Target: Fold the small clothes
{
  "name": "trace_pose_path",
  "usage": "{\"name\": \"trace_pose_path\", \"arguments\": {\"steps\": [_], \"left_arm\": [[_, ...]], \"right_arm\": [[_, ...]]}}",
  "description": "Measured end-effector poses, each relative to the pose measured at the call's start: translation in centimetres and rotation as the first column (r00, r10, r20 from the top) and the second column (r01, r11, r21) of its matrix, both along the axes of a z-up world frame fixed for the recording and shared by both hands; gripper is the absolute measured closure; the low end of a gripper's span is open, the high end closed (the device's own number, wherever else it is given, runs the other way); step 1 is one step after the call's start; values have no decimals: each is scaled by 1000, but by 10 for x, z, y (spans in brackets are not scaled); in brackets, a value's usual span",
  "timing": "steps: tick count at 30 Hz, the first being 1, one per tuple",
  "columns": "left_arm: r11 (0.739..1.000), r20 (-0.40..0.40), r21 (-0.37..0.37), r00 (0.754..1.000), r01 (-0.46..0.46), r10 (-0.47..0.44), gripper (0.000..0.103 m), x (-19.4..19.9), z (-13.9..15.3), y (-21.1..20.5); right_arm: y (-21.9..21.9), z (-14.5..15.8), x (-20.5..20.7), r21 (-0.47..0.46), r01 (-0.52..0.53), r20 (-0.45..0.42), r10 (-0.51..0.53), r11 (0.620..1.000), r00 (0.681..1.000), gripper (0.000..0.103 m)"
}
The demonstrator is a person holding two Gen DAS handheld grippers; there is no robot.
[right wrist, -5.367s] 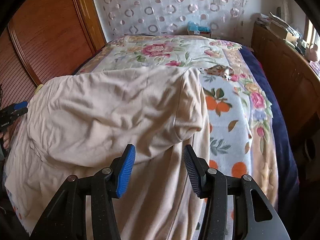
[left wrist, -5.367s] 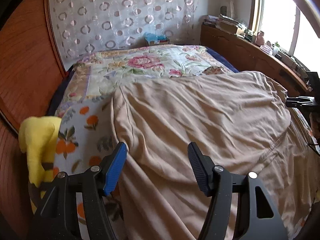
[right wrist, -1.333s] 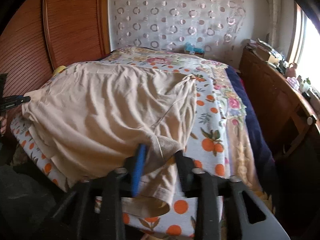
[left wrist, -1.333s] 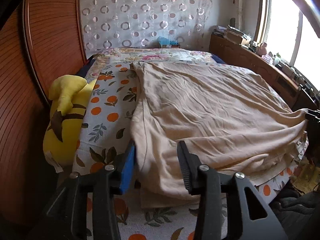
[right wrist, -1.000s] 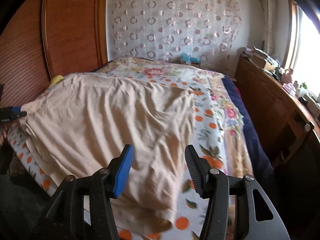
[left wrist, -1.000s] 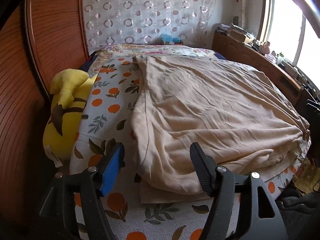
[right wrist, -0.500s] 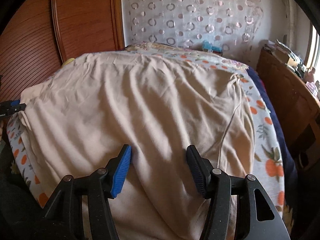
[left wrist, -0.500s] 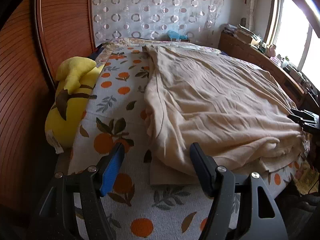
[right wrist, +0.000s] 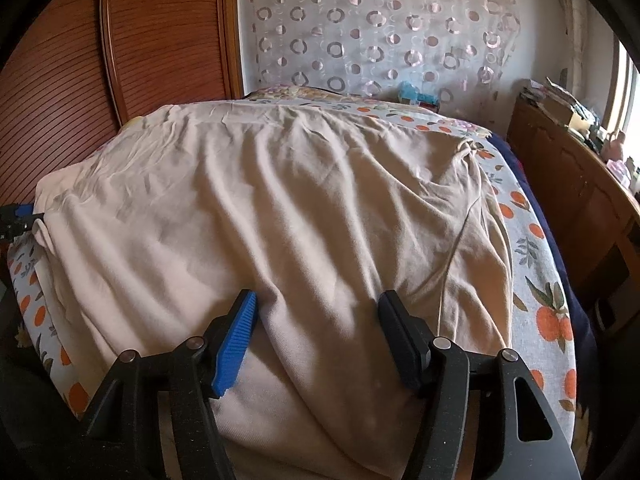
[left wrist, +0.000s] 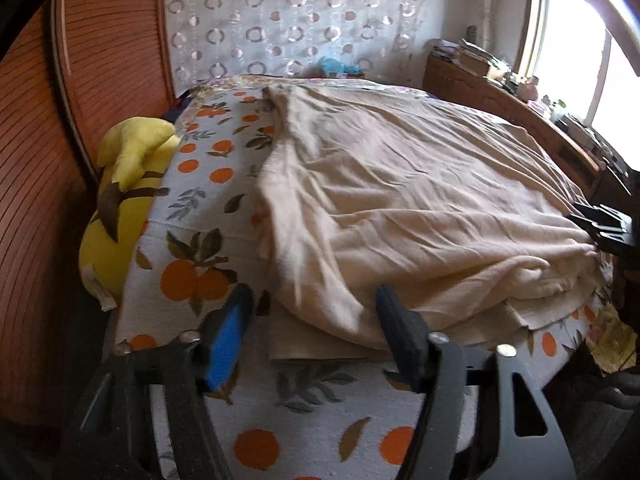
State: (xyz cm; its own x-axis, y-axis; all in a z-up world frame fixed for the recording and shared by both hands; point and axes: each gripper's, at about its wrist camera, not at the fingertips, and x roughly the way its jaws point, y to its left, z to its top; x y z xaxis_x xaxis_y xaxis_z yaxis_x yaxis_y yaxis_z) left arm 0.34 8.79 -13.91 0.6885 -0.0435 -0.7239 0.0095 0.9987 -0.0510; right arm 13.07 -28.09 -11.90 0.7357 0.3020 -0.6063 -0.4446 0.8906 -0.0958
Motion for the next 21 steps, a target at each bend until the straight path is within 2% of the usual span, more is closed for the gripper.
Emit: {"name": "trace_pose_path", "arguments": {"steps": [5, 9, 12, 15, 21], "left_arm": [[1000, -1, 17, 1000, 0, 0, 67, 0, 1, -2], [999, -4, -32, 1000, 9, -9, 96, 0, 2, 2], [998, 14, -61, 1000, 14, -13, 99, 1, 7, 2], [993, 93, -115, 995, 32, -22, 99, -5, 25, -1], [990, 216, -102, 974, 93, -69, 99, -8, 65, -25]], "right_arm": [[0, 0, 0, 0, 0, 1, 0, 1000, 1000, 38], [0, 0, 0, 0, -1, 1, 1, 1000, 1000, 38], [0, 0, 0, 0, -1, 1, 1, 1000, 1000, 38], [0, -1, 0, 0, -1, 2, 1, 1000, 1000, 38], [0, 0, 0, 0, -1, 2, 1, 1000, 1000, 38]]}}
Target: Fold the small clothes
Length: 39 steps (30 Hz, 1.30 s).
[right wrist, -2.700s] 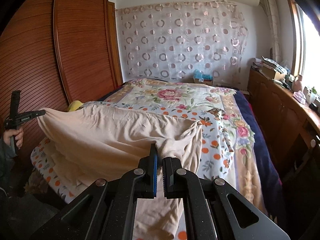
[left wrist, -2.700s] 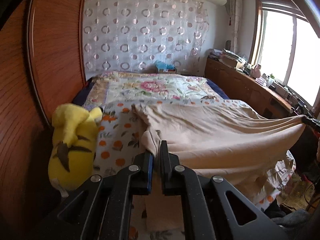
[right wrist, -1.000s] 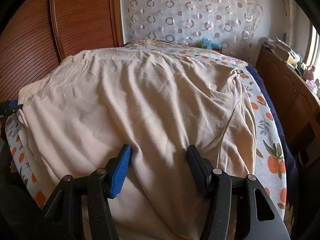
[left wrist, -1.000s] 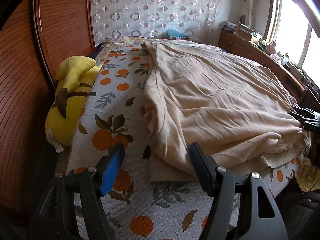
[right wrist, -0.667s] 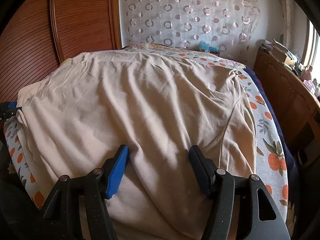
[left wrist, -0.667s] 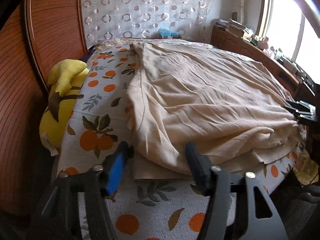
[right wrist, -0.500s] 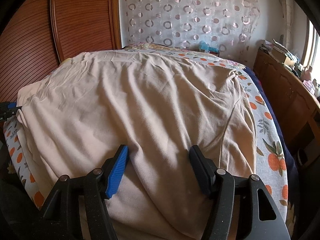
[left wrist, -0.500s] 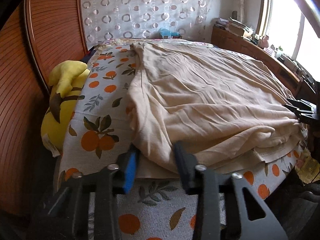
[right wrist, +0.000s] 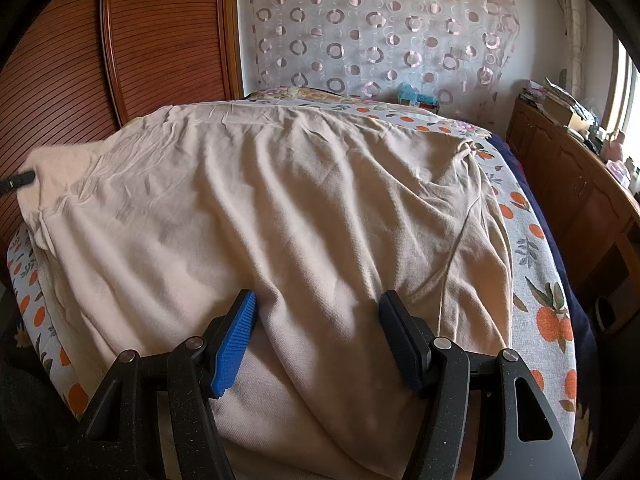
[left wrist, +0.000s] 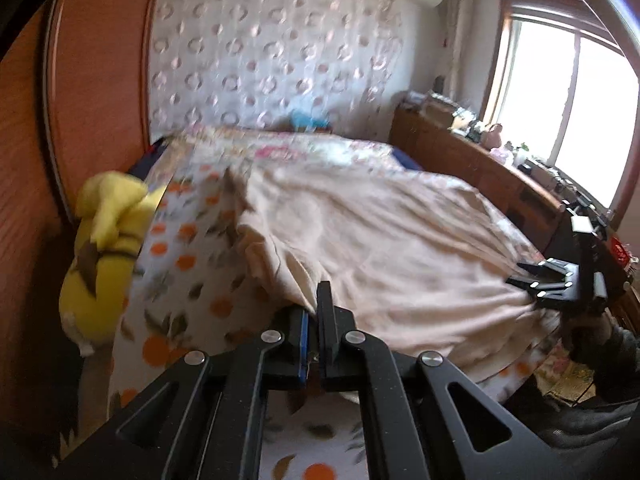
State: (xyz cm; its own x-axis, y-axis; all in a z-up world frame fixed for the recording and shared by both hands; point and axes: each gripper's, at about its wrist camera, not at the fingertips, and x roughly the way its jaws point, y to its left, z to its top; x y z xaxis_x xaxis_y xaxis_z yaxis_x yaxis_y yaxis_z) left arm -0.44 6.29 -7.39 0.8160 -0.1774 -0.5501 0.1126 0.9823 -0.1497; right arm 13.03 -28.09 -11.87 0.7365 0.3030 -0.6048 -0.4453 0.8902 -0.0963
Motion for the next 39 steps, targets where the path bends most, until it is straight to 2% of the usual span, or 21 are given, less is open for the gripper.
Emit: {"name": "trace_pose_path", "arguments": {"steps": [5, 21, 23, 26, 30, 33, 35, 39], "left_arm": [[998, 86, 5, 994, 70, -70, 99, 5, 24, -19], [978, 163, 35, 964, 207, -210, 99, 42, 62, -82], [972, 169, 39, 957, 233, -237, 99, 50, 66, -93], [957, 174, 47, 941, 286, -289, 99, 60, 73, -115], [927, 192, 45, 908, 372, -373, 99, 66, 86, -148], [901, 195, 53, 881, 430, -432, 99, 68, 96, -175], [885, 190, 57, 866, 462, -464, 99, 70, 101, -188], [851, 180, 80, 832, 518, -524, 99, 68, 110, -222]], "right_arm": [[0, 0, 0, -1, -2, 1, 2, 1000, 1000, 38], [-2, 3, 0, 6, 5, -1, -5, 1000, 1000, 38], [-9, 7, -2, 32, 15, -1, -15, 999, 1000, 38], [-28, 19, -11, 93, 43, 10, -44, 995, 999, 38], [-47, 33, -26, 79, 76, 60, -81, 994, 995, 38], [-58, 37, -35, 85, 88, 56, -92, 993, 994, 38], [-63, 40, -42, 74, 120, 82, -126, 990, 989, 38], [-79, 50, -51, 106, 158, 110, -169, 982, 979, 38]]}}
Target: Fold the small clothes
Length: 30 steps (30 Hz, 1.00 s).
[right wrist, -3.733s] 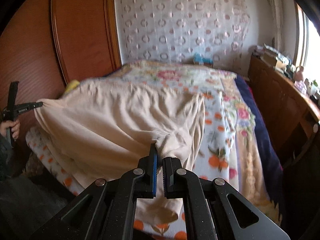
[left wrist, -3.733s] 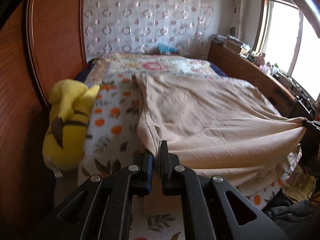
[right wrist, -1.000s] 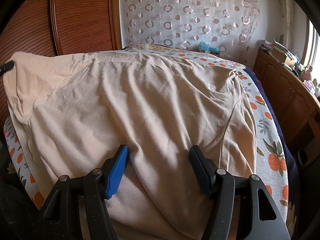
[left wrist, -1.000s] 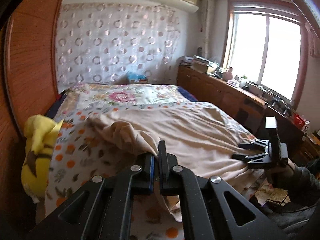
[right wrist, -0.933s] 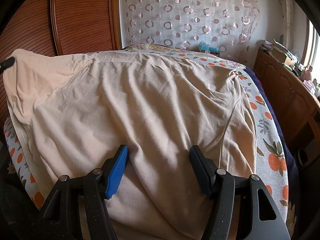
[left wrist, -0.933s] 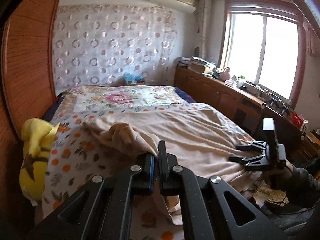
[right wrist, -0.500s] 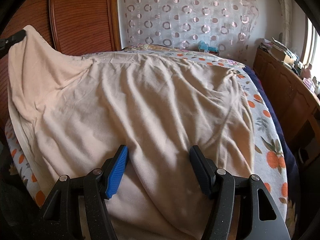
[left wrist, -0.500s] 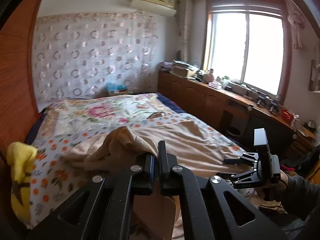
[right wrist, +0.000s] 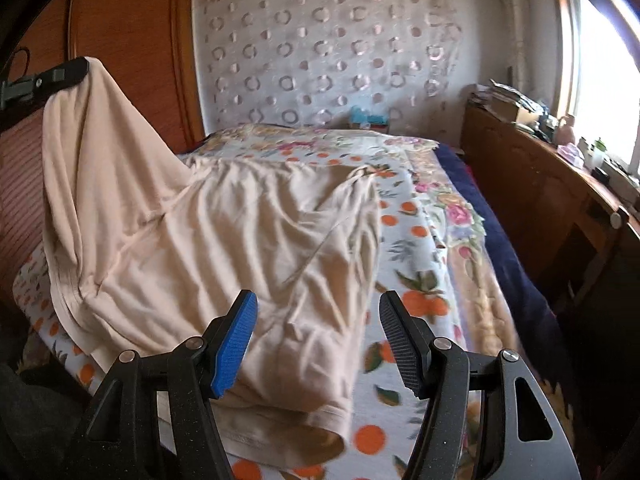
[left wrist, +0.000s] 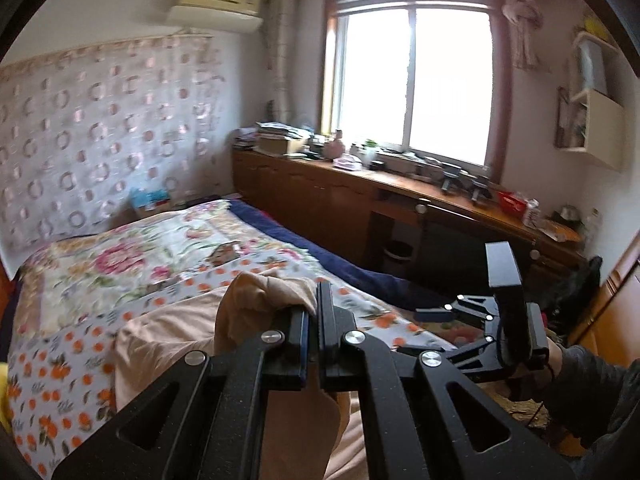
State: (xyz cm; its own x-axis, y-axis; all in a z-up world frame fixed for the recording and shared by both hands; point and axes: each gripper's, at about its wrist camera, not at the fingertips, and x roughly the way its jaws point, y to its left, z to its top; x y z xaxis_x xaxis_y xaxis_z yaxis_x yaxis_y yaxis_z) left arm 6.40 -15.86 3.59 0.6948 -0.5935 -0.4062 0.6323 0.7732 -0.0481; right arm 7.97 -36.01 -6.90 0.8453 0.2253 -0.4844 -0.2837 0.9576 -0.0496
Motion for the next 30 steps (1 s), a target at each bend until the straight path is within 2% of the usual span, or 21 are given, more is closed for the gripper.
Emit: {"name": "trace_pose_path", "arguments": {"steps": [4, 7, 10, 12, 14, 15, 16, 18, 20, 22, 24, 30], "left_arm": [[998, 4, 22, 998, 61, -61, 99, -7, 4, -26], [996, 7, 36, 996, 86, -86, 99, -10, 1, -38], [996, -18, 49, 998, 69, -68, 99, -5, -8, -42], [995, -42, 89, 999, 37, -34, 99, 0, -16, -43], [993, -63, 112, 998, 23, -16, 94, 5, -24, -42], [994, -74, 106, 997, 23, -15, 86, 6, -27, -36], [995, -82, 99, 997, 21, -13, 74, 7, -29, -34], [996, -92, 84, 996, 11, -3, 61, 7, -32, -24], [996, -94, 83, 995, -16, 24, 55, 5, -36, -13], [996, -104, 81, 994, -31, 40, 40, 4, -40, -1], [997, -114, 74, 992, -38, 47, 32, 5, -43, 8], [996, -141, 84, 990, 3, 8, 28, -1, -48, 12]], "right_arm": [[-11, 9, -8, 40, 13, 24, -14, 999, 1000, 38], [-13, 8, -11, 36, 18, 31, -19, 999, 999, 38], [-11, 2, -10, 30, 19, 27, -19, 999, 999, 38], [-12, 0, -8, 33, 17, 19, -17, 999, 1000, 38], [-13, 0, -7, 34, 17, 16, -18, 999, 1000, 38], [-13, 0, -7, 38, 15, 15, -15, 999, 1000, 38], [-14, 1, -6, 40, 13, 14, -14, 999, 1000, 38], [-14, 3, -5, 37, 11, 15, -12, 999, 1000, 38], [-12, 4, -4, 33, 9, 16, -9, 999, 1000, 38], [-12, 4, -2, 38, 1, 16, -1, 999, 1000, 38], [-10, 5, 0, 37, -4, 18, 3, 999, 1000, 38], [6, 4, 8, 33, -40, 13, 40, 999, 999, 38]]}}
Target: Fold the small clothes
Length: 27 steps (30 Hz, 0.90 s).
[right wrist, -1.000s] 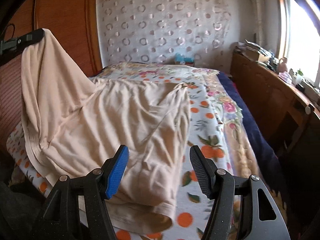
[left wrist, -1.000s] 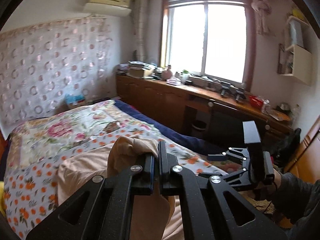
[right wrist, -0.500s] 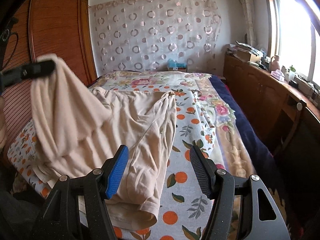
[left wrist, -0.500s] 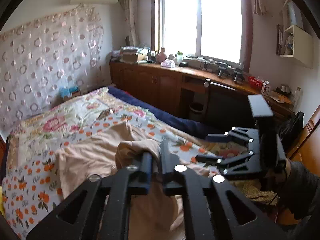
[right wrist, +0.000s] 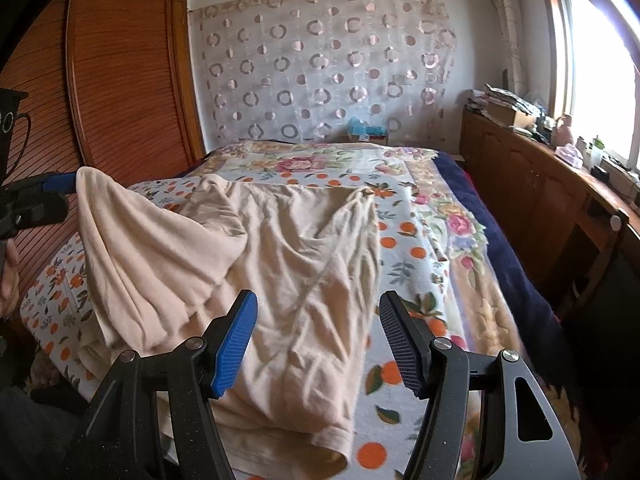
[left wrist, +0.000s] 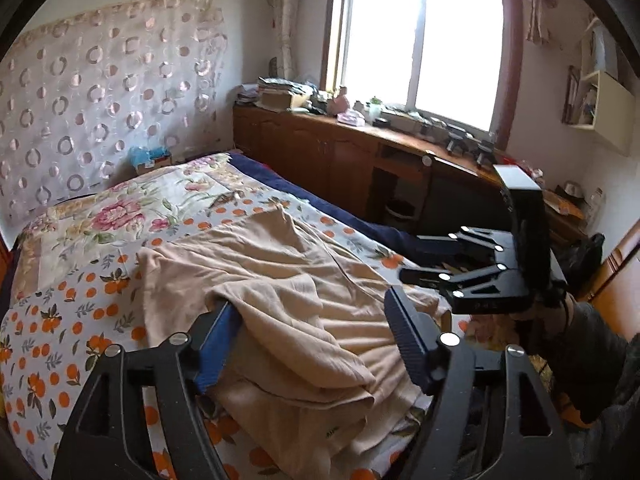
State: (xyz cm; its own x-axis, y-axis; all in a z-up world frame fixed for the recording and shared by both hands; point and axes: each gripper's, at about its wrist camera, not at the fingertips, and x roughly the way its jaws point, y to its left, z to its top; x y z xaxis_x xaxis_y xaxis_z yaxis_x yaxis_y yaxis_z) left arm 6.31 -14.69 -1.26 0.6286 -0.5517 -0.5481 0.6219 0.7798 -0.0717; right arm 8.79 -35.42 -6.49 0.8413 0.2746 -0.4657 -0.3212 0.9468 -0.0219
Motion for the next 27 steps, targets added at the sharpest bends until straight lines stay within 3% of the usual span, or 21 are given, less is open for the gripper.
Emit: {"name": "trace_pose_path", "arguments": {"steps": [6, 15, 27], "left_arm": [[997, -65, 58, 997, 51, -47, 24, 7, -19, -11], [995, -164, 99, 986, 25, -9, 22, 2, -59, 12], [986, -137, 35, 976, -165, 168, 22, -10, -55, 84]], "right_arm": [[8, 3, 3, -4, -20, 11, 20, 1000, 1000, 38], [10, -4, 12, 7, -38, -5, 38, 999, 999, 38], [66, 4, 20, -21, -173, -5, 173, 985, 985, 38]]}}
